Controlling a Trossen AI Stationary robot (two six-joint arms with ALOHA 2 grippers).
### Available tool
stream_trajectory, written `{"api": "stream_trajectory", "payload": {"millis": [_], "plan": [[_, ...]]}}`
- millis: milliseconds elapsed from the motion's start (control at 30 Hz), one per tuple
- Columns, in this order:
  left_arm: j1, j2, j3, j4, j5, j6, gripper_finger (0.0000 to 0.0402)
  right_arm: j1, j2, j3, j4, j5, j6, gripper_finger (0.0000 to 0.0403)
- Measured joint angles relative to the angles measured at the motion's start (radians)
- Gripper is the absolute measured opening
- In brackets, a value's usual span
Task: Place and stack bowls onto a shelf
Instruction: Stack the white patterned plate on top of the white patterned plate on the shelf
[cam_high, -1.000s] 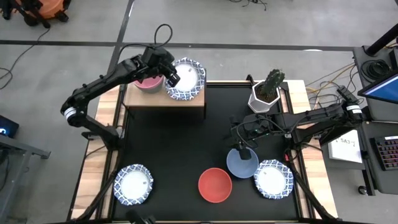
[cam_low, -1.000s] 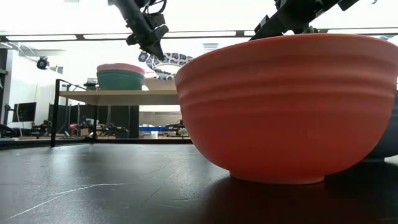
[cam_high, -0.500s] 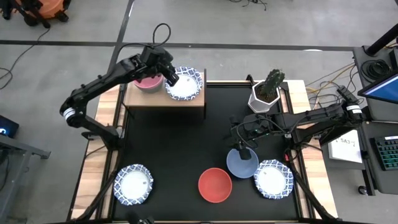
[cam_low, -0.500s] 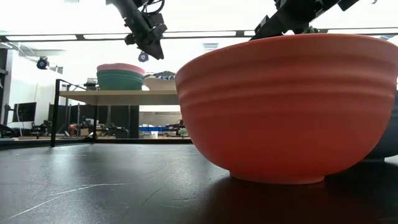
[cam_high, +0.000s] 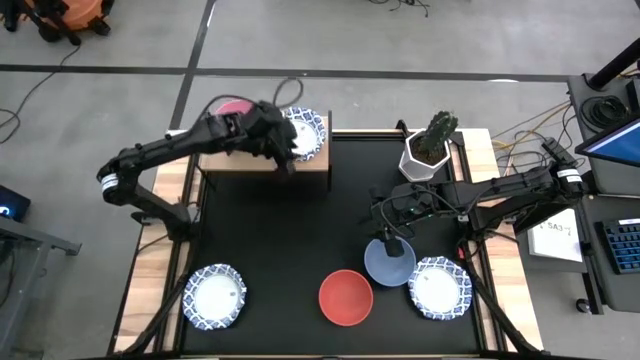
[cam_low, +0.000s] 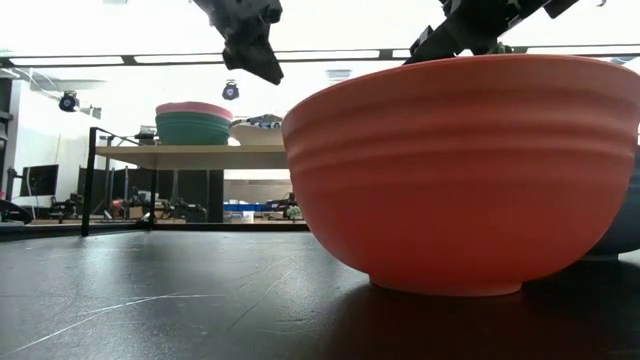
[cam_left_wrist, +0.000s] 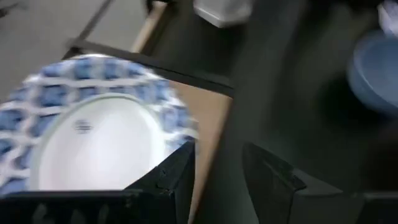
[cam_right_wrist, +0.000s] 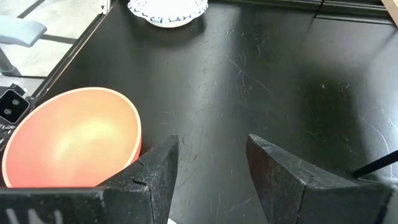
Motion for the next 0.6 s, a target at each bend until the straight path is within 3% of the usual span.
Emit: {"api": "stream_trajectory", "payload": {"millis": [133, 267, 600], "plan": [[-0.086, 0.000, -0.003, -0.123, -0.002, 0.125, 0.0106, 0.000, 0.000, -0.008, 0.005, 0.000, 0.000, 0.0178], [-0.137, 0.018, -0.020, -0.175, -0.074, 0.159, 0.0090, 0.000, 0.001, -0.014, 0.017, 0.000, -0.003, 0.0178], [-0.090, 0.093, -0.051, -0.169, -0.226, 0.159, 0.0051, 0.000, 0.001, -0.014, 0.023, 0.000, -0.008, 0.0178]]}}
